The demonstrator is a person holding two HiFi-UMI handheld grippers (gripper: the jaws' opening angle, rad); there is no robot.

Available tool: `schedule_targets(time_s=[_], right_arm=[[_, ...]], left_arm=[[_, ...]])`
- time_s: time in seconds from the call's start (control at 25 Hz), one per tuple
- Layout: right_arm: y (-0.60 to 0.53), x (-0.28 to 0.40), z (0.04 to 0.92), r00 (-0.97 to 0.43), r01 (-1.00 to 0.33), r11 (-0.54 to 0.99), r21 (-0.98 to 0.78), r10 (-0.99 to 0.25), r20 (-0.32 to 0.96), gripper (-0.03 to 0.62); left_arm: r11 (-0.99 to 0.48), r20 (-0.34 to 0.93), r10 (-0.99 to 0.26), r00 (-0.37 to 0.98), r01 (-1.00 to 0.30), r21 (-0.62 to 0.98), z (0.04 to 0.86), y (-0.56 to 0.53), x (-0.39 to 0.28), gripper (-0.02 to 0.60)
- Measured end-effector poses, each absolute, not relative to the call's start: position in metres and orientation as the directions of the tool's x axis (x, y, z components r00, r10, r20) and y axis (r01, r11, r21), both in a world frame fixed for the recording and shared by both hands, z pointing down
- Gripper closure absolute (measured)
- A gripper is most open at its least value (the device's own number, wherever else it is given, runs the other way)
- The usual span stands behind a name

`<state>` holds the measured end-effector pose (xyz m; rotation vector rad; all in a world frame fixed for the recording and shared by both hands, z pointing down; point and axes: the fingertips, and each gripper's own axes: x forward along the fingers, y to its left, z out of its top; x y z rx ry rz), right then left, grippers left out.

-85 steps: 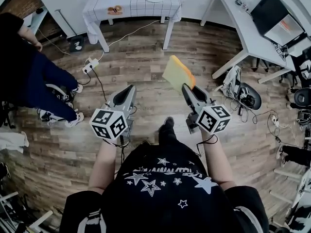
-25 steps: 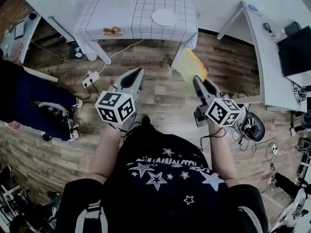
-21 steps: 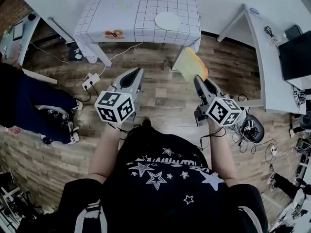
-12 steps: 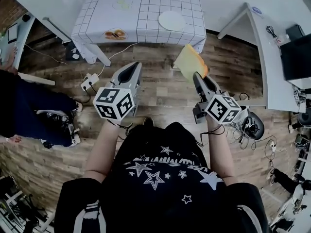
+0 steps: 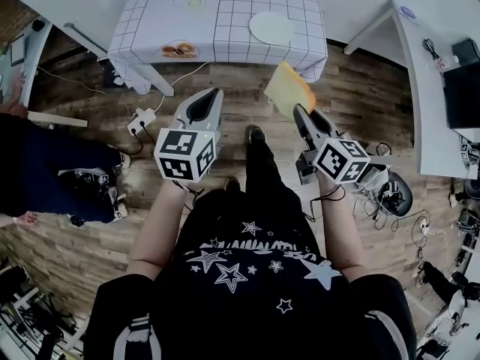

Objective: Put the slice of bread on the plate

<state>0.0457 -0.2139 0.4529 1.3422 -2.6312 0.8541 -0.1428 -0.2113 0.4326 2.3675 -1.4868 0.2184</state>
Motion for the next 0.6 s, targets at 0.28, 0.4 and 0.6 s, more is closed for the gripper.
schedule_targets(time_s=[0.28,0.4,0.6], right_arm=[[-0.285,0.038,0.451,-0.648,-0.75,0.514,-0.416,-0.699,0.303,0.496],[-0.319,0.04,0.45,-0.658,-0.745,0.531,-0.404,-0.687,0.31,0.496],[-0.379,0.047,0.442,-0.643,-0.766,0.561,-0.315,-0.689,0.335,0.496]], left_arm=[[-0.346,0.33,-0.858,0.395,-0.917,0.198,0.437,-0.26,-0.151,0.572],[-0.332,0.335,-0.861,0.383,-0.921,0.202,0.438,-0.292,-0.147,0.572],[-0.329,0.327,-0.866,0.378,-0.923,0.198,0.431,-0.343,-0.133,0.572]])
